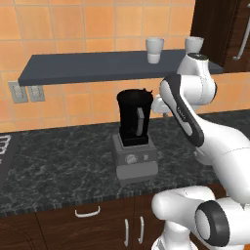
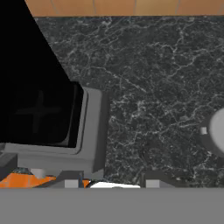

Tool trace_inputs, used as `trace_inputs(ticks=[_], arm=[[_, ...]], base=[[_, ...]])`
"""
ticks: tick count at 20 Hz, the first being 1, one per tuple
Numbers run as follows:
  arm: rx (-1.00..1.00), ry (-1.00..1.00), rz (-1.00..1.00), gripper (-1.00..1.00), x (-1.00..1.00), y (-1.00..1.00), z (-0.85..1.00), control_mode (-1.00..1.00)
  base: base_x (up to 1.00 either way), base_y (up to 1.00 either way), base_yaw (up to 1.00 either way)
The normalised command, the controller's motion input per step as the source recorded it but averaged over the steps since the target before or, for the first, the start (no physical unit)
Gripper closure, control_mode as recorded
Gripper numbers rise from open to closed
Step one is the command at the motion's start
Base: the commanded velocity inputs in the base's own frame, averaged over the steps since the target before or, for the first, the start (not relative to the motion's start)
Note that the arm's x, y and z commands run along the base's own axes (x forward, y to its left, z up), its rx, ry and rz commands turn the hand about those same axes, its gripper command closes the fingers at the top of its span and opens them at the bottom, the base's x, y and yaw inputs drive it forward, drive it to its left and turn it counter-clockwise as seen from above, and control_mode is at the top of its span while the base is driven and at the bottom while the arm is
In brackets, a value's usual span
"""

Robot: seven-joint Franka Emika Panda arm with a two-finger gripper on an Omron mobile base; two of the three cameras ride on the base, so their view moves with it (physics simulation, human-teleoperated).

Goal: Close the lid blender by securely placing the lid on top.

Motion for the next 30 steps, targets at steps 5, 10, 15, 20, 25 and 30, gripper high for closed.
trace_inputs(ticks=[5,10,15,20,25,30], arm=[[0.02,-0.02,0.00,-1.00,-0.06,-0.07,-0.06,-1.00],[0.25,-0.03,-0.08,-1.00,-0.44,-0.98,-0.38,-1.00],[0.23,0.04,-0.15,-1.00,-0.33,-1.00,-0.45,-1.00],[0.04,0.18,-0.18,-1.00,0.06,-0.68,-0.60,-1.00],[0.00,0.30,-0.02,-1.00,0.51,-0.59,-0.59,-1.00],[0.00,0.28,0.03,-1.00,0.67,-0.70,-0.38,-1.00]], base=[[0.00,0.00,0.00],[0.00,0.00,0.00],[0.00,0.00,0.00],[0.00,0.00,0.00],[0.00,0.00,0.00],[0.00,0.00,0.00]])
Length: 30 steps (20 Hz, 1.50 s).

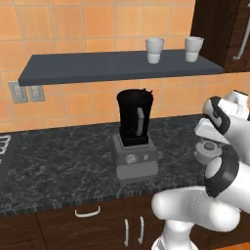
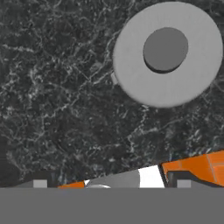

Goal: Close the lid blender by securely placing the lid on top.

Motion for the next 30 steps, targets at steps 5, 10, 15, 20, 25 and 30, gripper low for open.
trace_inputs(ticks=[5,10,15,20,25,30], arm=[[0.01,0.17,0.06,-1.00,0.63,-0.45,-0.37,-1.00],[0.06,0.10,0.07,-1.00,0.46,-0.61,-0.39,-1.00],[0.01,0.12,0.03,-1.00,0.47,-0.14,-0.49,-1.00],[0.00,0.09,0.00,-1.00,0.11,0.22,-0.14,-1.00],[0.00,0.01,0.00,-1.00,-0.30,0.31,-0.14,-1.00],[-0.03,0.00,0.00,-1.00,-0.41,0.26,-0.26,-1.00]], base=[[0.00,0.00,0.00],[0.00,0.00,0.00],[0.00,0.00,0.00],[0.00,0.00,0.00],[0.00,0.00,0.00],[0.00,0.00,0.00]])
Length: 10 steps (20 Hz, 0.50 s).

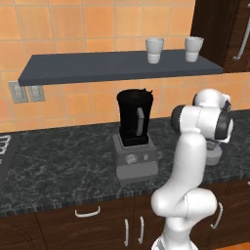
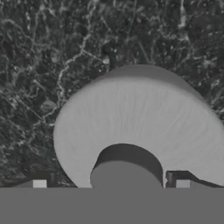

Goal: Close the lid blender by securely placing the lid on top.

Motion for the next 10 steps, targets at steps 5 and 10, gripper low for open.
trace_inputs(ticks=[5,10], arm=[[-0.06,0.00,0.00,-1.00,-0.56,0.07,-0.33,-1.00],[-0.08,0.00,0.00,-1.00,-0.14,0.32,-0.42,-1.00]], base=[[0.00,0.00,0.00],[0.00,0.00,0.00]])
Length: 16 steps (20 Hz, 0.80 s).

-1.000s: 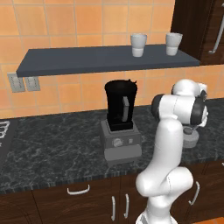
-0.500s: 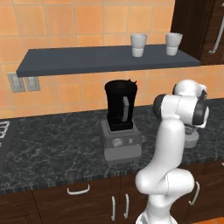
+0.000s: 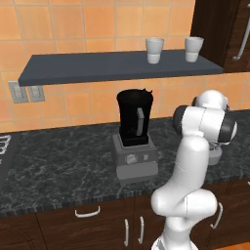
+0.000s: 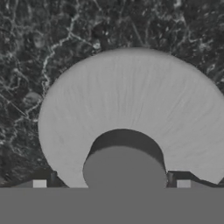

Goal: Close the lid blender by securely placing the lid on top.

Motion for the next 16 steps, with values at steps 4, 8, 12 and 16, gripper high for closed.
trace_inputs(ticks=[4,8,12,16], arm=[[-0.03,0.00,0.00,1.00,0.00,0.55,-0.43,-1.00],[0.00,0.00,0.00,1.00,-0.01,0.36,-0.24,-1.00],[0.00,0.00,0.00,1.00,-0.08,0.20,0.05,-1.00],[0.00,-0.06,-0.04,1.00,-0.47,0.00,0.61,-1.00]], base=[[0.00,0.00,0.00],[0.00,0.00,0.00],[0.00,0.00,0.00],[0.00,0.00,0.00]])
